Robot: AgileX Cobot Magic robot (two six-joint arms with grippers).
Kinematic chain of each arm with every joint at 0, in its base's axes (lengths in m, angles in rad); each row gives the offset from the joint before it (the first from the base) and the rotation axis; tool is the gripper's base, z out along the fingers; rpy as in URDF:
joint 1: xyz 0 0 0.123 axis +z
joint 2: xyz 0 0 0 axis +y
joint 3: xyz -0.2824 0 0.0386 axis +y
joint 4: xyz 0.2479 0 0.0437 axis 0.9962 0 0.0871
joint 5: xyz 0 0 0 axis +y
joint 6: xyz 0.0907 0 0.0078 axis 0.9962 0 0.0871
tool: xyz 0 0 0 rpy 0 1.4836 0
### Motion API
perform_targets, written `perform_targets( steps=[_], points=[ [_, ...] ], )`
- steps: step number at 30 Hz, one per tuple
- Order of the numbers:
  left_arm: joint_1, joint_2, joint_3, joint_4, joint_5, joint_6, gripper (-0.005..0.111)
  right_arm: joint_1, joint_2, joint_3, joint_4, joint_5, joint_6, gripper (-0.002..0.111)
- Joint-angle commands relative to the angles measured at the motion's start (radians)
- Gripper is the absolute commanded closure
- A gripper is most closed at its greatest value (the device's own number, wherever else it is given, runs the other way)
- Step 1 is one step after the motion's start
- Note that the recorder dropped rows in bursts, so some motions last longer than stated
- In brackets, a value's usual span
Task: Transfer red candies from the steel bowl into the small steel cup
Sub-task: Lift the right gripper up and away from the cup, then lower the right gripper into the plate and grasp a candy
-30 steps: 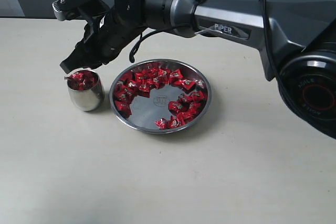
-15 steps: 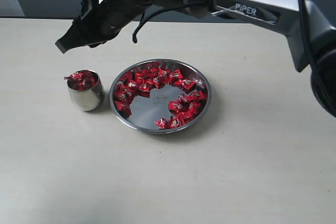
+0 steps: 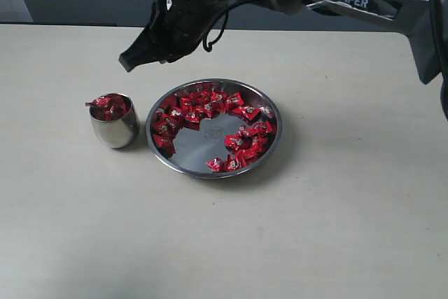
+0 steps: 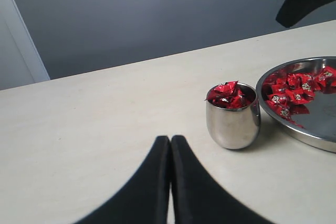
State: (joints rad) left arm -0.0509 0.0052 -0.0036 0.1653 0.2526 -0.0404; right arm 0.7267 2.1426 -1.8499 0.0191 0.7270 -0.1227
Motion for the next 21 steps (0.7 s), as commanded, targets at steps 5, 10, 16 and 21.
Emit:
perform_targets(
  steps=[5, 10, 16, 21],
  points=[
    [0.0, -0.005, 0.004, -0.001, -0.01, -0.002, 0.106, -0.065, -0.013, 0.123, -0.019, 0.011, 0.003, 0.109],
    [0.0, -0.005, 0.004, 0.001, -0.01, -0.002, 0.106, -0.111, -0.013, 0.181, -0.011, 0.068, 0.003, 0.109],
    [0.0, -0.005, 0.004, 0.003, -0.01, -0.002, 0.106, -0.159, 0.005, 0.19, -0.009, 0.209, -0.065, 0.105],
    [0.0, -0.005, 0.004, 0.003, -0.01, -0.002, 0.106, -0.16, 0.02, 0.19, 0.064, 0.262, -0.156, 0.077]
  ],
)
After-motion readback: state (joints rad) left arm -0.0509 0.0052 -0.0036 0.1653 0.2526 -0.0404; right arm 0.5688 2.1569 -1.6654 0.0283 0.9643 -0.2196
